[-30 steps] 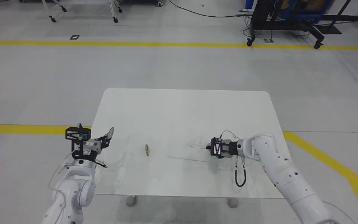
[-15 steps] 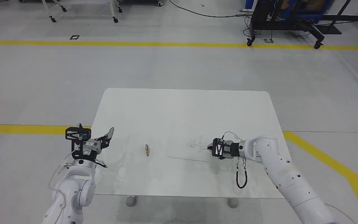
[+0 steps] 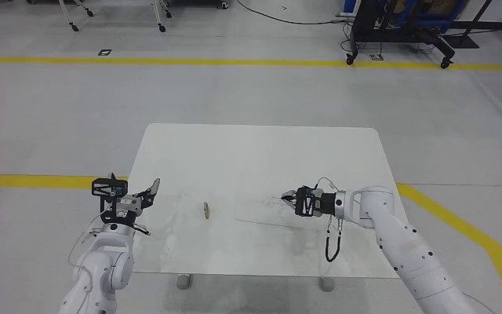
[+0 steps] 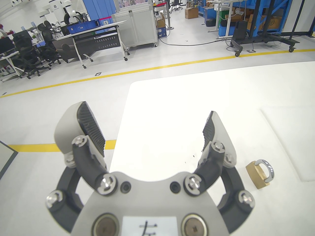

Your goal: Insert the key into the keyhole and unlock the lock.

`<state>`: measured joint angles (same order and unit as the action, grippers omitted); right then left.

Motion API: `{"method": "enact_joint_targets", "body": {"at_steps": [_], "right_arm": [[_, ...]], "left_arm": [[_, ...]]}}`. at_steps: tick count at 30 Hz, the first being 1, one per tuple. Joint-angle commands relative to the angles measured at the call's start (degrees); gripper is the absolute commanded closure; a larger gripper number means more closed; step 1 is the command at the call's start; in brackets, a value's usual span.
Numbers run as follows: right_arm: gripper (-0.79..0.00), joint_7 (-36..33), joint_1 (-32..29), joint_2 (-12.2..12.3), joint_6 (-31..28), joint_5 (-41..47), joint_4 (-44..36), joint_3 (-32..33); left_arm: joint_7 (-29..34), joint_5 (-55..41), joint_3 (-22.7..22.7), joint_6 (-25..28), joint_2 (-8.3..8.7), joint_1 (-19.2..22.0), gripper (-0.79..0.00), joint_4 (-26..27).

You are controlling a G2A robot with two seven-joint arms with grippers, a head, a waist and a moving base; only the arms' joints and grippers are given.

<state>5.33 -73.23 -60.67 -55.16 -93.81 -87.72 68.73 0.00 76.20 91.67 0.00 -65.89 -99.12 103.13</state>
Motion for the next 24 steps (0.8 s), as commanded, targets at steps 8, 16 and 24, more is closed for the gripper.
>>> {"method": "enact_joint_targets", "body": {"at_steps": [8,16,24], "right_arm": [[0.0,3.5,-1.3,-0.2,0.6,3.0,0.6,-1.2],[0.0,9.3,-1.0,-0.4,-1.2,10.2,3.3,-1.6],[0.0,9.6,-1.4,-0.4,-0.6,11.1,3.4,-1.3]], "left_arm": [[1.9,-5.1,-2.5,7.8,-0.24,0.9,-0.785,1.9],[32.9,-44.6,-11.6,25.1,-0.48,16.1,-0.785,-4.0],[38.6,-46.9,-13.5,24.0,-0.55,19.4,-0.785,-4.3]]}}
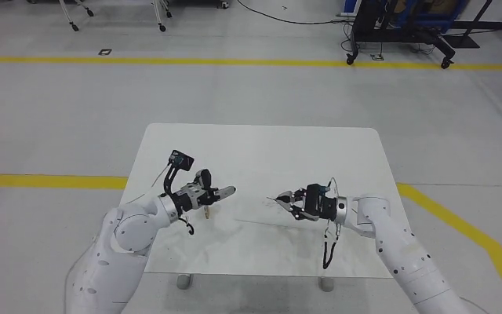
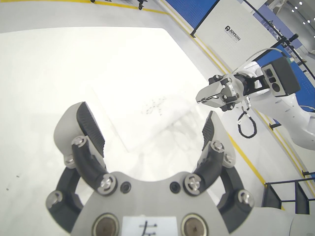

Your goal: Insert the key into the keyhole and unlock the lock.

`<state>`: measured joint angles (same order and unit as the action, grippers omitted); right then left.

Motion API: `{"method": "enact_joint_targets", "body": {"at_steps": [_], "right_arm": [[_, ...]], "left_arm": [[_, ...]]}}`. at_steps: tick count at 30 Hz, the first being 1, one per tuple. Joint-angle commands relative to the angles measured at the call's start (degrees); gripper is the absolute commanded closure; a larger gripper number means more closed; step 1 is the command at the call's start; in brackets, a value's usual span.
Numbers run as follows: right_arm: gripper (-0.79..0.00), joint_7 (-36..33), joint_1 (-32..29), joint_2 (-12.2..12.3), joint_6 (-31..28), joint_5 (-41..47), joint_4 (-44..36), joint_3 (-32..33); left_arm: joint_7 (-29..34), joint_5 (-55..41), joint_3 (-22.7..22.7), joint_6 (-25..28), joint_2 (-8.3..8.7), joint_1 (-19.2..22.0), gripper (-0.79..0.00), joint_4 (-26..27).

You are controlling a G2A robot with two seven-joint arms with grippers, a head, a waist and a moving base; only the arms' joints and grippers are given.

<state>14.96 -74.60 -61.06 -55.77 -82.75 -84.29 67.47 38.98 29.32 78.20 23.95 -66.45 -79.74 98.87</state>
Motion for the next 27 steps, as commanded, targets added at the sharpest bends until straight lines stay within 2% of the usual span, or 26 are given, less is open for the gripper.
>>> {"method": "enact_joint_targets", "body": {"at_steps": [1,4,8,10,15,18,22,27], "right_arm": [[0.0,0.0,0.0,0.0,0.0,0.0,0.0,0.0],[0.0,0.0,-0.1,0.0,0.0,0.2,0.0,-0.1],[0.0,0.5,0.1,-0.3,-2.2,5.6,0.6,-2.5],[0.0,0.8,0.8,-0.3,-2.2,9.3,1.3,-4.8],[0.0,-1.1,4.3,0.5,-2.2,19.7,3.8,-11.6],[0.0,-2.7,7.0,1.2,-2.2,26.2,4.6,-15.7],[0.0,-5.1,10.3,2.2,-2.2,33.2,5.9,-20.3],[0.0,-7.7,13.6,3.2,-2.2,39.4,8.1,-25.1]], "left_arm": [[-0.4,0.0,0.0,0.0,0.0,0.0,-0.785,0.0],[-1.3,-2.6,-0.7,0.6,-0.13,-0.6,-0.785,-0.1],[0.6,-17.8,-1.9,5.3,-0.34,-0.6,-0.785,-3.5],[3.7,-26.3,-2.5,8.0,-0.37,0.6,-0.785,-6.8],[14.7,-38.6,-4.2,13.6,-0.09,5.0,-0.785,-13.8],[19.6,-39.9,-5.7,16.7,0.07,7.0,-0.785,-16.2],[20.9,-41.9,-8.1,19.0,-0.14,8.8,-0.779,-18.3],[20.5,-41.8,-10.4,20.8,-0.35,10.4,-0.683,-20.7]]}}
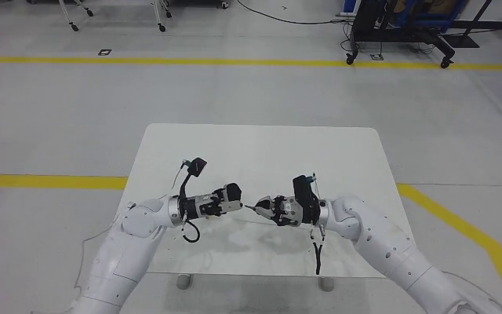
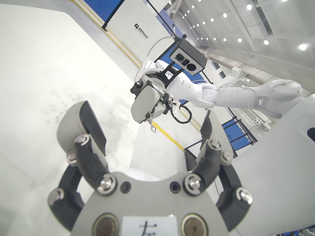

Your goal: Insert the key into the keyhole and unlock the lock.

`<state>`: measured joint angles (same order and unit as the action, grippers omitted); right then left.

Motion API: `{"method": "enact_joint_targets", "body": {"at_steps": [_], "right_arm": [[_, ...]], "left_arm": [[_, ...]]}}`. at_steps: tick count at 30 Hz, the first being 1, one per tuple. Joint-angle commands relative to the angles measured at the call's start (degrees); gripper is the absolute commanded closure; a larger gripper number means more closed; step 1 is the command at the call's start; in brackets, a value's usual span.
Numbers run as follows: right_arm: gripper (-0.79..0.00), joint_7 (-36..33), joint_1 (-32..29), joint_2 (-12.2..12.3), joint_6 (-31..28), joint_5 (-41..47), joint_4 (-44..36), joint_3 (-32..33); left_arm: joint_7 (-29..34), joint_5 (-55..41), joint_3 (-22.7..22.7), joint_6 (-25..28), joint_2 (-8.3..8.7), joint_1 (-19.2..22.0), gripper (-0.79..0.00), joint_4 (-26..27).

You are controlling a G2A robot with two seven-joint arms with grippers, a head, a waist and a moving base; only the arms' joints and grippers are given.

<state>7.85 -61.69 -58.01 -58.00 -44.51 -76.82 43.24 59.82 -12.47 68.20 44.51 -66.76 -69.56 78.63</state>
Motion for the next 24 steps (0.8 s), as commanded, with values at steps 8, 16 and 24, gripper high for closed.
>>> {"method": "enact_joint_targets", "body": {"at_steps": [8,16,24], "right_arm": [[0.0,-1.3,4.4,0.7,0.0,6.9,3.7,-5.7],[0.0,0.1,6.8,1.0,0.0,8.2,4.8,-9.2],[0.0,2.2,8.6,1.2,0.0,9.1,6.1,-12.1]], "left_arm": [[-1.6,2.4,-2.9,1.5,-0.01,1.8,-0.391,-2.2],[-2.8,4.6,-4.6,2.1,0.07,2.8,-0.36,-3.0],[-3.9,5.4,-5.4,2.8,0.35,3.1,-0.271,-3.2]]}}
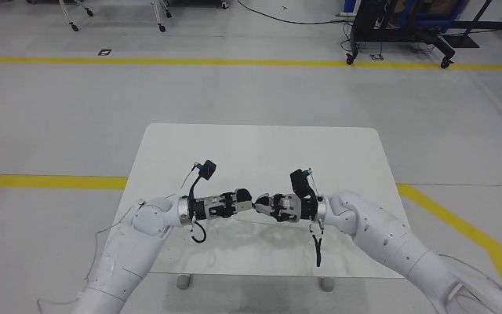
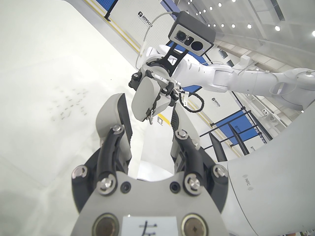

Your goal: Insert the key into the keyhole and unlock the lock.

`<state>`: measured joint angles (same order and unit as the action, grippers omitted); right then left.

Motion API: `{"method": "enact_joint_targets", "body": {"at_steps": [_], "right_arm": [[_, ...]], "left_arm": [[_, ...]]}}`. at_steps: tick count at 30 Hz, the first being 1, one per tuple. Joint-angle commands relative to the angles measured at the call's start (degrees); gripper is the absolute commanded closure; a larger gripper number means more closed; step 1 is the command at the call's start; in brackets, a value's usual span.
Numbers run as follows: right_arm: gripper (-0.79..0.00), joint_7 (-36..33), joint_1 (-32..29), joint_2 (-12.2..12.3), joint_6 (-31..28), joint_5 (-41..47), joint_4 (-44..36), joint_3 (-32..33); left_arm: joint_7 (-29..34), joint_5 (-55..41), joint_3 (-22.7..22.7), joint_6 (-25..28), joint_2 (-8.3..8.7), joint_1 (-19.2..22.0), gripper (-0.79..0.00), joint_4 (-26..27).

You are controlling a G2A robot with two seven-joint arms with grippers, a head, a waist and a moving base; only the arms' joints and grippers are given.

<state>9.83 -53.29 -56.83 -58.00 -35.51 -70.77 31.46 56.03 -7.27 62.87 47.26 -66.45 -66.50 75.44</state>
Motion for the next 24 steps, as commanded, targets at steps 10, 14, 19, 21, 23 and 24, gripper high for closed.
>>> {"method": "enact_joint_targets", "body": {"at_steps": [10,14,19,21,23,24], "right_arm": [[0.0,2.5,2.1,0.3,0.0,0.8,1.4,-3.3],[0.0,3.6,2.6,0.5,0.0,0.9,1.8,-4.1],[-0.785,6.2,2.5,0.7,0.0,2.3,3.8,-3.7],[-0.785,6.2,2.5,0.7,0.0,2.3,3.8,-3.7],[-0.785,6.2,2.5,0.7,0.0,2.3,3.8,-3.7],[-0.785,6.2,2.5,0.7,0.0,2.3,3.8,-3.7]], "left_arm": [[-1.3,1.4,-0.9,0.5,0.44,0.3,0.0,0.0],[-2.5,2.5,-1.0,0.8,0.59,0.3,0.0,0.2],[-6.6,4.6,-0.9,1.1,0.61,-0.3,0.0,0.7],[-9.4,5.3,-0.9,1.3,0.52,-0.8,0.0,0.9],[-12.9,6.3,-0.9,1.2,0.34,-1.4,0.0,1.2],[-14.5,6.8,-1.1,1.1,0.22,-1.7,0.0,1.3]]}}
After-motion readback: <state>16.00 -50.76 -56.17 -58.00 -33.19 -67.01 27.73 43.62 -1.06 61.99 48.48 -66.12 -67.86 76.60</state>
